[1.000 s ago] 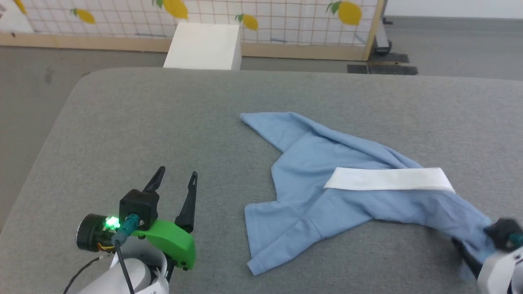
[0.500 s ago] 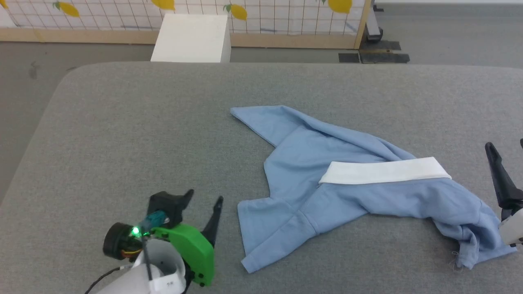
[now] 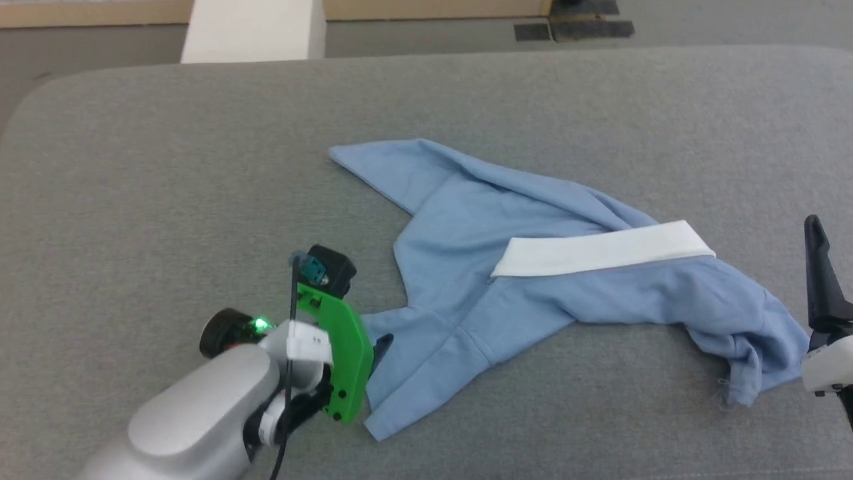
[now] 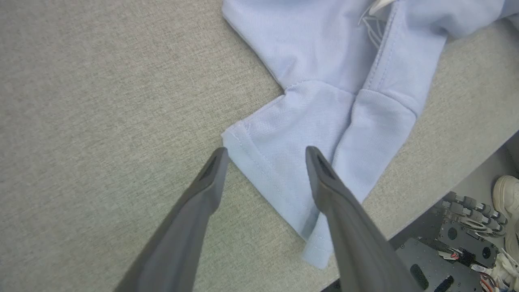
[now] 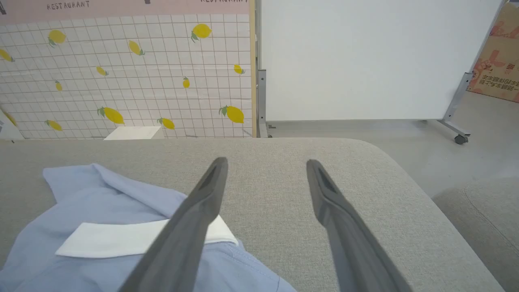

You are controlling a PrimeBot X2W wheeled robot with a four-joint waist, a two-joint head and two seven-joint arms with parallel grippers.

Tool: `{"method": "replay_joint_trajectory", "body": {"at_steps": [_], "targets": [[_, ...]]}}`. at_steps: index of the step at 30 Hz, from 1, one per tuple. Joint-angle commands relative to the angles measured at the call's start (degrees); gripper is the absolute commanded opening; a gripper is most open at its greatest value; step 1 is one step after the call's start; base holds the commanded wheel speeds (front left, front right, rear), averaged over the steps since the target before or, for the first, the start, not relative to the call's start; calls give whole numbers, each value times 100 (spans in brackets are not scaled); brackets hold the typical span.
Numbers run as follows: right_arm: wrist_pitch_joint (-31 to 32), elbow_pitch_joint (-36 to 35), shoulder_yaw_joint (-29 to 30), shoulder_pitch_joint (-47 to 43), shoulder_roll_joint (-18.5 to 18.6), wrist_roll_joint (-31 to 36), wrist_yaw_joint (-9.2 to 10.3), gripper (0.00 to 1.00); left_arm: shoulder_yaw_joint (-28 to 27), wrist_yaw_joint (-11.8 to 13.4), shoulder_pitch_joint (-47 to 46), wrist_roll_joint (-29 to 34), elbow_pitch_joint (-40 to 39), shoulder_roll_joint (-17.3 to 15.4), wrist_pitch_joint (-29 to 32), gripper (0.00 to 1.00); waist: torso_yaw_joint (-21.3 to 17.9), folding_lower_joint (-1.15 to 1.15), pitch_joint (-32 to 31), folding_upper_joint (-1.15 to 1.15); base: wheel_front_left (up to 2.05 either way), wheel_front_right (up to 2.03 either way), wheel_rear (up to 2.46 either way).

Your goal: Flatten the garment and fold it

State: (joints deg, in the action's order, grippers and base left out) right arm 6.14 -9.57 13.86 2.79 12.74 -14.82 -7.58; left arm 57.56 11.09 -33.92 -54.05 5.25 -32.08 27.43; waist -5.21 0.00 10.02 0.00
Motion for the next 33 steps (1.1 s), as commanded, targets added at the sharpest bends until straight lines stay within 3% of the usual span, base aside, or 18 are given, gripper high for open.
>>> {"method": "replay_joint_trajectory", "body": {"at_steps": [1,10,11,13,20,33], "targets": [[10,-54,28,31,-66,70,9,100,-5,-48,-213,-66,81,-13,126,100,-261,0,284,0,0,0,0],[-112,-63,137,74,-345,300,9,100,266,-400,-490,-100,539,-124,764,100,-534,0,624,0,0,0,0],[-125,-52,155,80,-375,328,9,100,321,-470,-453,-161,564,-151,885,53,-543,0,630,0,0,0,0],[-143,-29,173,87,-419,371,9,100,332,-584,-399,-276,556,-189,950,0,-546,0,621,0,0,0,0],[-132,113,228,63,-515,519,9,100,-25,-319,-457,-43,684,-318,166,0,-393,0,331,0,0,0,0],[-75,231,108,-70,-464,623,9,100,-1237,656,-677,455,883,-847,-1918,0,-13,0,-57,0,0,0,0]]}}
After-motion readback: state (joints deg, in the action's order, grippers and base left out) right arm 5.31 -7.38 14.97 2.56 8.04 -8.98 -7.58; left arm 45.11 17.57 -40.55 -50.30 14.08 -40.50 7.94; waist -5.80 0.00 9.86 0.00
